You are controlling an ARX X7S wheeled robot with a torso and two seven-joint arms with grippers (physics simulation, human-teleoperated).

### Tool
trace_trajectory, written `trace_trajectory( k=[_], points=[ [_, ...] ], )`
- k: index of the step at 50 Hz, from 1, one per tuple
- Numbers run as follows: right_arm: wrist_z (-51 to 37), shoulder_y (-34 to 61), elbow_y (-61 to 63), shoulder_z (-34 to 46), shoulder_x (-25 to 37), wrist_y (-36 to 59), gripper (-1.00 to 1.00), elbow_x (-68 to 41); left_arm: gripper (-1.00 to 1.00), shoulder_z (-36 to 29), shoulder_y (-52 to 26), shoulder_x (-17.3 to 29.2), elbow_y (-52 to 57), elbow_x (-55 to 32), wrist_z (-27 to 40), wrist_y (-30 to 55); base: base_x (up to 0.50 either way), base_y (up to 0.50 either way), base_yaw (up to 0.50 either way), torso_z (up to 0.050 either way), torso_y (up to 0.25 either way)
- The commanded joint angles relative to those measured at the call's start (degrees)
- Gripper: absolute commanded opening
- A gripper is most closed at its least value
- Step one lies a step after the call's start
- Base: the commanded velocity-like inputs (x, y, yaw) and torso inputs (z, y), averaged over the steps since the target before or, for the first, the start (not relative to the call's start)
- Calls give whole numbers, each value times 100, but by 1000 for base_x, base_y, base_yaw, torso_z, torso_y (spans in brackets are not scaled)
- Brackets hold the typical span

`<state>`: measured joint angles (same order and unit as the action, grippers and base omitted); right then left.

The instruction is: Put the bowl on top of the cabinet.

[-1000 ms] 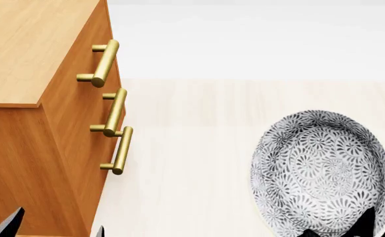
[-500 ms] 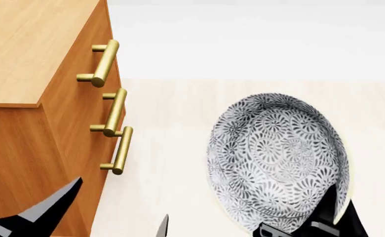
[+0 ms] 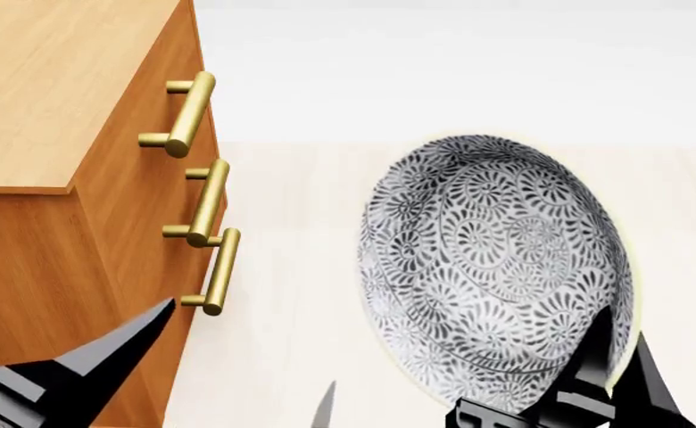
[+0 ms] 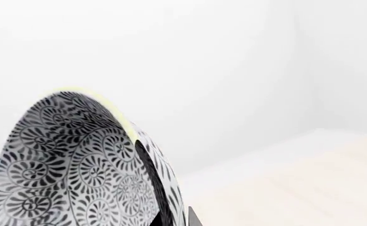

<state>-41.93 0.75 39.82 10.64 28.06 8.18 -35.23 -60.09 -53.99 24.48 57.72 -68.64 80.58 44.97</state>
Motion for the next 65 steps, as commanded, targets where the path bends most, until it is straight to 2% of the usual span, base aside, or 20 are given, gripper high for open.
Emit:
trace_trajectory(
  k=[1, 4, 6, 10, 11, 17, 35, 36, 37, 42, 58, 65],
  points=[
    [-24, -3, 310, -77, 81, 74, -100, 185, 100, 85, -395, -218, -33, -514, 426, -41, 0, 0, 0, 0, 0],
    [-26, -2, 309, -75, 83, 72, -100, 184, 100, 83, -396, -217, -33, -514, 427, -42, 0, 0, 0, 0, 0],
    [-77, -67, 579, -108, 189, 120, -100, 185, 100, 224, -833, -326, -32, -1136, 747, -21, 0, 0, 0, 0, 0],
    [-85, -61, 634, -81, 192, 122, -100, 215, 100, 309, -951, -318, -119, -1342, 712, -69, 0, 0, 0, 0, 0],
    [-77, -56, 673, -35, 170, 108, -100, 255, 100, 412, -1235, -417, -246, -1720, 770, -134, 0, 0, 0, 0, 10],
    [-51, -29, 685, 24, 167, 101, -100, 312, 100, 404, -1584, -612, -375, -2177, 936, -108, 0, 0, 0, 0, 0],
    [-66, -25, 681, 38, 182, 89, -100, 307, 100, 297, -1648, -573, -376, -2150, 936, -218, 0, 0, 0, 0, 0],
    [-92, 157, 618, 91, 211, 269, -100, 329, 100, 360, -1822, -478, -510, -2449, 927, -284, 0, 0, 0, 0, 0],
    [-325, 587, 336, 373, 154, 622, -100, 1059, 100, 368, -1668, -329, -472, -2374, 827, -312, 0, 0, 0, 0, 0],
    [-305, 797, 56, 470, 78, 719, -100, 1114, 100, 392, -1609, -234, -467, -2323, 752, -344, 0, 0, 0, 0, 0],
    [-316, 802, 52, 481, 88, 711, -100, 1108, 100, 363, -1625, -224, -466, -2315, 751, -372, 0, 0, 0, 0, 1],
    [-81, 812, -162, 786, 85, 423, -100, 1447, 100, 352, -1758, -289, -505, -2426, 827, -397, 0, 0, 0, 0, 0]
  ],
)
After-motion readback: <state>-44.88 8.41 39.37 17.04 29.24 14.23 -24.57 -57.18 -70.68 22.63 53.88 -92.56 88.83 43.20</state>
